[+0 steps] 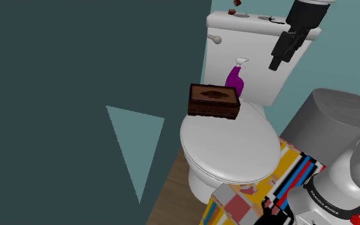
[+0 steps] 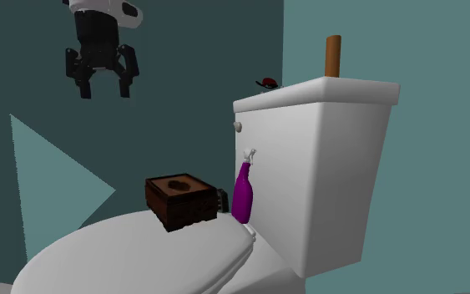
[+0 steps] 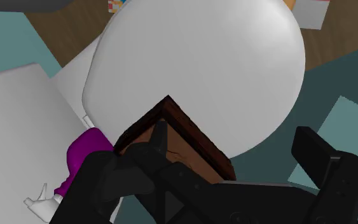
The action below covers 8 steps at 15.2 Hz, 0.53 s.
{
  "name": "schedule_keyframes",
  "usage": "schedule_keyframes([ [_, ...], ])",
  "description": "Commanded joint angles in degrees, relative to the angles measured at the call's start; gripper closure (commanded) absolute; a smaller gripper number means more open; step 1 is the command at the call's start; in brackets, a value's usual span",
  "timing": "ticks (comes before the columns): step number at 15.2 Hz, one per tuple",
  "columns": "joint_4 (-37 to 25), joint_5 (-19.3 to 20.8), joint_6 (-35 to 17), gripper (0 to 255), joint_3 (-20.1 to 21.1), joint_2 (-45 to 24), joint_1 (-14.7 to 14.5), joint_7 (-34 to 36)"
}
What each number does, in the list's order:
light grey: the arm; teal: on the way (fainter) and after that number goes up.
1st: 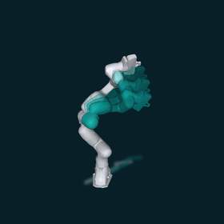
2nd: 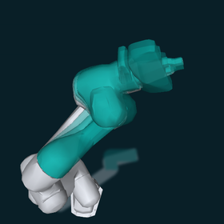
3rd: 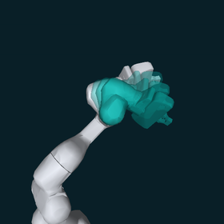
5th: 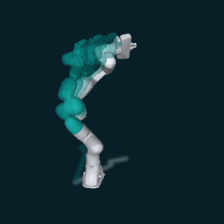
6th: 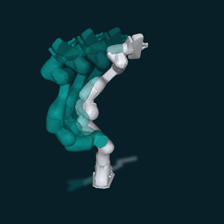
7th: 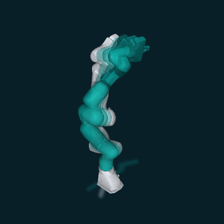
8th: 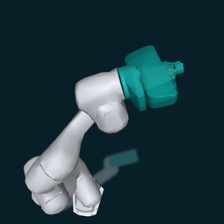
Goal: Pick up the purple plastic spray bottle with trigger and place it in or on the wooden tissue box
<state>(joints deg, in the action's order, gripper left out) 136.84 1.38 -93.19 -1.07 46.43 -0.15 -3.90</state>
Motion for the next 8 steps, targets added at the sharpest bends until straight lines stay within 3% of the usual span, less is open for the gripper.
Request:
schedule_keyframes([
  [1,0.0,0.0,0.0,0,0.0,0.0,0.0,0.0],
  [8,17.31,3.38,-26.99,0,2.44,3.35,4.56,8.36],
])
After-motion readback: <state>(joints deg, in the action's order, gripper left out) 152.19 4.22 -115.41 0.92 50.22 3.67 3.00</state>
